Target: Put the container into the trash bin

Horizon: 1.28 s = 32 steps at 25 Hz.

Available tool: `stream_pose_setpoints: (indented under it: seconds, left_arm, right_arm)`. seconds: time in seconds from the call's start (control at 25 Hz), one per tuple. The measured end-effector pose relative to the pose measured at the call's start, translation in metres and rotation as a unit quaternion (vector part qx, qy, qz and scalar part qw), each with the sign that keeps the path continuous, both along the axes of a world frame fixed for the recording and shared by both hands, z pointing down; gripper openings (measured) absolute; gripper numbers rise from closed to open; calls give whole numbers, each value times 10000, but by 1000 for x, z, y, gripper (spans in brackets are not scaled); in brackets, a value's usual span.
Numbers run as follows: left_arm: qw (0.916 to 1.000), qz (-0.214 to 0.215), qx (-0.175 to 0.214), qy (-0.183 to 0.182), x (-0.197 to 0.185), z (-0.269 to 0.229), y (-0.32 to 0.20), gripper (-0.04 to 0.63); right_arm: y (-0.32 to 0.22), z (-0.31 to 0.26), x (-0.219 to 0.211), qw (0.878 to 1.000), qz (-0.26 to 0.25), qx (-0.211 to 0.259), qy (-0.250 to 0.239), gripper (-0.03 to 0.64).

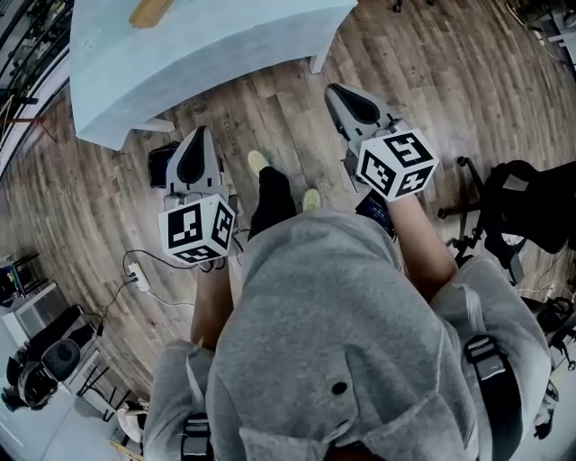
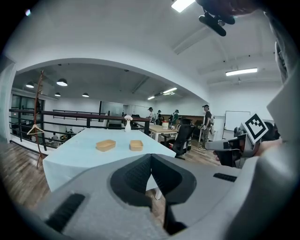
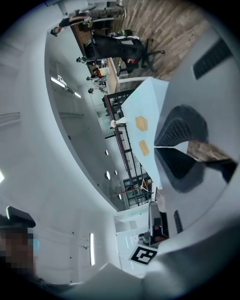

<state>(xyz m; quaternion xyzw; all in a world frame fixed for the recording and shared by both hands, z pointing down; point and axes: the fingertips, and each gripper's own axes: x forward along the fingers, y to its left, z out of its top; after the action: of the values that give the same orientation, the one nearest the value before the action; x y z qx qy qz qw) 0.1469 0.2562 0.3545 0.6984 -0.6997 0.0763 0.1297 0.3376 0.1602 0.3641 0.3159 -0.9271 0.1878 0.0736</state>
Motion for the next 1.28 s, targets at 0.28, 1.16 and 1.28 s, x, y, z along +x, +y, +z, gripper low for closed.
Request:
stream_pose_setpoints:
  seconds: [0.28, 1.16, 1.28]
  left_arm:
    - [9997, 59, -127, 184, -32, 9, -37, 20]
    - [9993, 306, -71, 202, -130, 4, -102, 20]
    - [9993, 308, -49, 187, -140, 5, -106, 20]
  right_arm:
    - [-35, 3, -37, 9998, -61, -13, 200, 31]
    - [-92, -11, -153, 9991, -169, 176, 337, 31]
    - [-95, -10, -162, 9992, -134, 186, 328, 31]
